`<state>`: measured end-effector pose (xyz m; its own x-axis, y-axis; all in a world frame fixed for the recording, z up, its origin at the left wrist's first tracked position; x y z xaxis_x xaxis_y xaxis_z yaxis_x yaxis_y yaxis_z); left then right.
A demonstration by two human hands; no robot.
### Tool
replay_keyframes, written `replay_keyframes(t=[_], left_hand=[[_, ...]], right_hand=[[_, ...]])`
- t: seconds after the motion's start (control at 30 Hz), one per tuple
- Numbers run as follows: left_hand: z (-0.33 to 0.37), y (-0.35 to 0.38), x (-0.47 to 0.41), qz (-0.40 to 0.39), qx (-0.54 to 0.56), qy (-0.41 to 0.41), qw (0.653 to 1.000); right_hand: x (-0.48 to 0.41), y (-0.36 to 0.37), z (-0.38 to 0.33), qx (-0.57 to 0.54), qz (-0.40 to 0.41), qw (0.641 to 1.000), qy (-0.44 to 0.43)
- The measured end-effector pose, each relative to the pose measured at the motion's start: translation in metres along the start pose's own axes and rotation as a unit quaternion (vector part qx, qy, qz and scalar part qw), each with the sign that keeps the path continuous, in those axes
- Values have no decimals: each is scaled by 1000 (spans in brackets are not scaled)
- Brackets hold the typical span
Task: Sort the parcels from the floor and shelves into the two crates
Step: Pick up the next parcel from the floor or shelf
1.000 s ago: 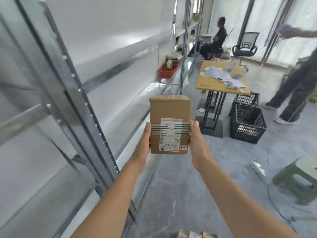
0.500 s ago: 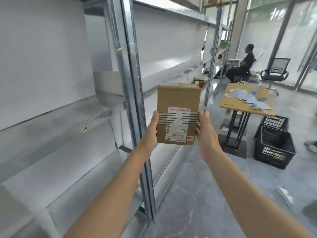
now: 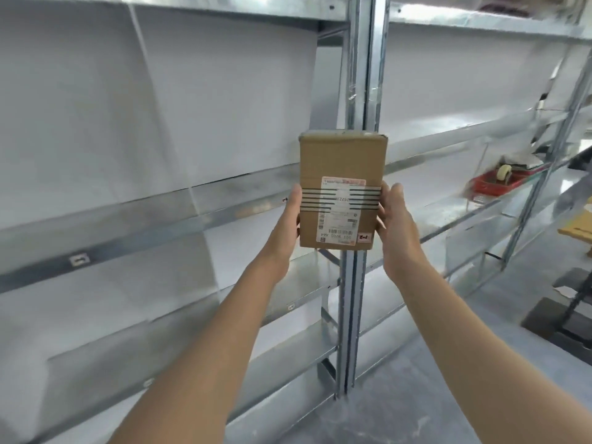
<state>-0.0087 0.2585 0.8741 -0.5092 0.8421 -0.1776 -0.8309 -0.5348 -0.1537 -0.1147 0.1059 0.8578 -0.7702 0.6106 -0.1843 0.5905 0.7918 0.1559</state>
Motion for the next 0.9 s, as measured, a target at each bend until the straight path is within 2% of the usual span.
replay_keyframes(t=[0.23,0.4,0.67,0.9], left_hand=[[7,-44,114,137,-13,-21,990],[10,-82,220,245,-17,-44,968],[22,-150,414,413,-25,-59,909],[15,-204,600,538,-3,-92,838]], right_hand=[[41,92,7,1,-137,990,25],[92,179,18,-20,-243,969,46],[203,346,28,-37,-400,914,60],[336,499,53,-41,-515,850,101]])
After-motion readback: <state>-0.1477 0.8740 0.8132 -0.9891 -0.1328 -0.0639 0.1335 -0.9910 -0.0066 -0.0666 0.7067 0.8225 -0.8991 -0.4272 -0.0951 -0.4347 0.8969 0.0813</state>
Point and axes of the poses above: each hand's wrist, its own x-axis away from the middle knuckle, its own y-axis out of the palm, z = x × y, the point moved 9 cm from there along -x, towards the middle knuckle, and after that the axes turned 11 degrees about -z, right-handed, at the moved point
